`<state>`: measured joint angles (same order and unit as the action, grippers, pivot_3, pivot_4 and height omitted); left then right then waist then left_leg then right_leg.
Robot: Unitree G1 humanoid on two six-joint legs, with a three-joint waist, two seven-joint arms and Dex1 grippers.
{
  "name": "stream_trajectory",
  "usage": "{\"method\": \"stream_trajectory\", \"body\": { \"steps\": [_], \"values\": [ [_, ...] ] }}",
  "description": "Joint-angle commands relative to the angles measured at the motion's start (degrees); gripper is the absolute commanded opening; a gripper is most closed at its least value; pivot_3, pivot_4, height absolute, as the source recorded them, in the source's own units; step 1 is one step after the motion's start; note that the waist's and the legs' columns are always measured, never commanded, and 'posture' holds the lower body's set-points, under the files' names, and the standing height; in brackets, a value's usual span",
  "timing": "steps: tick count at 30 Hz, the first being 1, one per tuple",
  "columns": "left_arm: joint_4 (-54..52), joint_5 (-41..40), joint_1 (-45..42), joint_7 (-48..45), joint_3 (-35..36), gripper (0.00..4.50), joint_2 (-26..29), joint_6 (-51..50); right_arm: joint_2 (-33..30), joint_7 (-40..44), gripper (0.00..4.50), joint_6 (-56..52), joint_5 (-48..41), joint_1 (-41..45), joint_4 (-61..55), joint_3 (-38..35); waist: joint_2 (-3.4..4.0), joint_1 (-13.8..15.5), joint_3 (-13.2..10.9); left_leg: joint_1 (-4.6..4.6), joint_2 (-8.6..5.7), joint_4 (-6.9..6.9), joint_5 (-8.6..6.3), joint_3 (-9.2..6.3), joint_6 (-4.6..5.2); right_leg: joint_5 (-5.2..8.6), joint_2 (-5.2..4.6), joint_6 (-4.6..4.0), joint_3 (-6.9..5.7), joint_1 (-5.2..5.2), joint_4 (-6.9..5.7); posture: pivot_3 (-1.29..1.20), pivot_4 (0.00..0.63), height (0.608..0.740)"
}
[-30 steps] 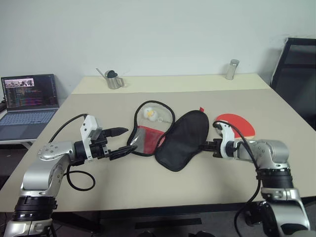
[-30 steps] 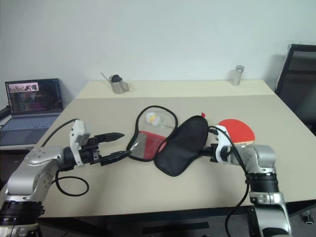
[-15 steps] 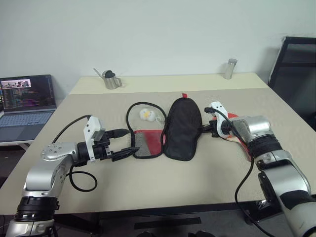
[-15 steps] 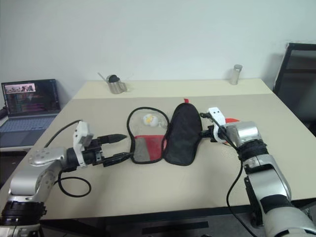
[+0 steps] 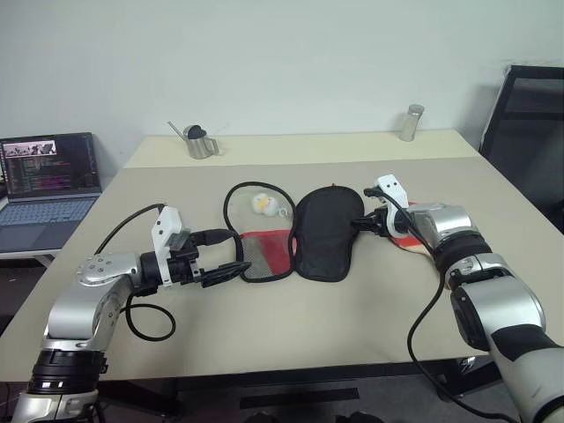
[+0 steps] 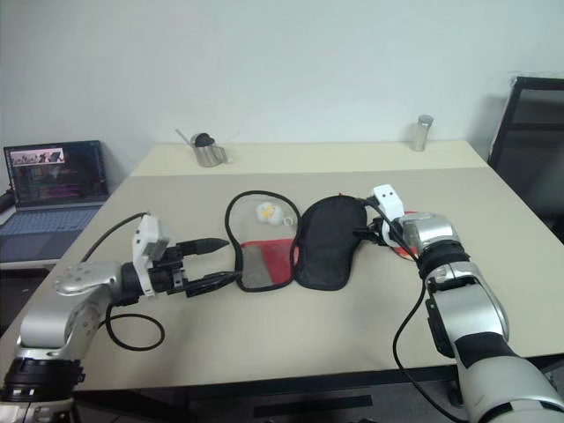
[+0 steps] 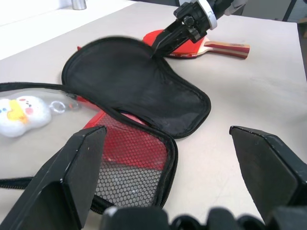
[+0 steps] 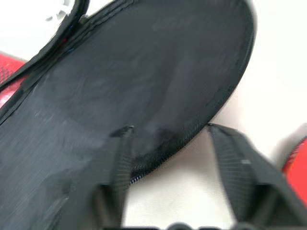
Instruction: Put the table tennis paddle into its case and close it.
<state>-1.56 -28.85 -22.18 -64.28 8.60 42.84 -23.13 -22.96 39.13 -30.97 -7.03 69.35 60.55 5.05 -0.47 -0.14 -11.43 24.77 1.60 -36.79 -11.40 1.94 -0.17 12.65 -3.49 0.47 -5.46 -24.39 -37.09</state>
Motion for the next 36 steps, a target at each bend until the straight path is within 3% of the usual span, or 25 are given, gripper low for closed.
{"method": "stream_trajectory", "body": {
  "steps": [1, 2, 6, 10, 13, 16, 23, 36],
  "values": [
    [-0.54, 0.03, -1.16, 0.08, -0.08, 4.5, -0.1, 1.17, -2.19, -1.26, 4.17, 2.11, -0.53, 3.06, -2.47, -3.79, 0.0, 0.0, 0.0, 0.0, 0.0, 0.0, 0.0, 0.01, 0.0, 0.0, 0.0, 0.0, 0.01, 0.0, 0.0, 0.0, 0.15, 0.74],
    [-0.5, 0.05, -1.17, 0.03, -0.09, 4.5, -0.11, 1.21, -2.69, -1.22, 4.49, 1.5, -0.88, 2.92, -3.18, -4.65, 0.0, 0.0, 0.0, 0.0, 0.0, 0.0, 0.0, 0.02, 0.0, 0.0, 0.0, 0.0, 0.02, 0.0, 0.0, 0.0, 0.15, 0.74],
    [-0.3, 0.0, -1.12, -0.21, -0.02, 4.5, 0.03, 1.37, -5.55, 2.06, 4.49, -6.34, -3.18, -2.61, -14.15, -6.27, 0.0, 0.1, 0.0, 0.0, 0.01, 0.01, 0.0, 0.01, 0.0, 0.0, 0.0, 0.0, 0.01, 0.0, 0.02, 0.0, 0.15, 0.74],
    [0.23, -0.12, -1.52, -0.51, -0.08, 4.5, 0.04, 1.39, -5.72, 2.45, 4.49, -19.85, -8.48, -13.94, -36.33, -7.53, -0.03, 0.1, 0.02, -0.01, 0.05, -0.01, -0.01, -0.01, -0.02, 0.0, 0.02, 0.0, 0.01, 0.02, 0.02, 0.0, 0.15, 0.74],
    [1.3, 0.14, -2.35, -0.85, -0.5, 4.5, -0.07, 1.68, -2.54, -1.86, 4.49, -28.13, -12.36, -24.14, -53.42, -9.03, -0.03, 0.12, 0.02, -0.03, 0.07, -0.03, -0.01, -0.01, -0.02, 0.0, 0.03, 0.0, 0.03, 0.0, -0.03, 0.0, 0.15, 0.74],
    [2.56, 0.37, -3.3, -1.37, -1.02, 4.5, 0.01, 2.15, 2.39, -7.73, 4.49, -31.31, -13.35, -29.1, -61.08, -10.71, -0.03, -0.1, 0.02, -0.07, 0.13, -0.04, -0.01, -0.03, -0.02, -0.02, 0.09, -0.04, 0.08, -0.03, -0.09, 0.0, 0.15, 0.74],
    [4.97, 1.13, -5.43, -2.67, -2.24, 4.5, -0.35, 3.09, 10.11, -16.04, 4.49, -30.2, -13.17, -32.94, -63.68, -12.45, -0.09, 0.04, 0.06, -0.09, 0.14, -0.14, -0.01, -0.06, -0.03, -0.1, 0.15, -0.1, 0.02, 0.0, -0.07, 0.0, 0.15, 0.74],
    [5.54, 1.27, -6.1, -3.33, -2.58, 4.5, 0.24, 3.36, 12.66, -19.04, 4.49, -20.06, -10.35, -33.76, -57.1, -8.6, -0.09, 0.02, 0.06, -0.07, 0.12, -0.1, -0.02, -0.03, -0.03, -0.1, 0.25, -0.1, 0.17, -0.01, -0.01, 0.0, 0.15, 0.74]
  ]
}}
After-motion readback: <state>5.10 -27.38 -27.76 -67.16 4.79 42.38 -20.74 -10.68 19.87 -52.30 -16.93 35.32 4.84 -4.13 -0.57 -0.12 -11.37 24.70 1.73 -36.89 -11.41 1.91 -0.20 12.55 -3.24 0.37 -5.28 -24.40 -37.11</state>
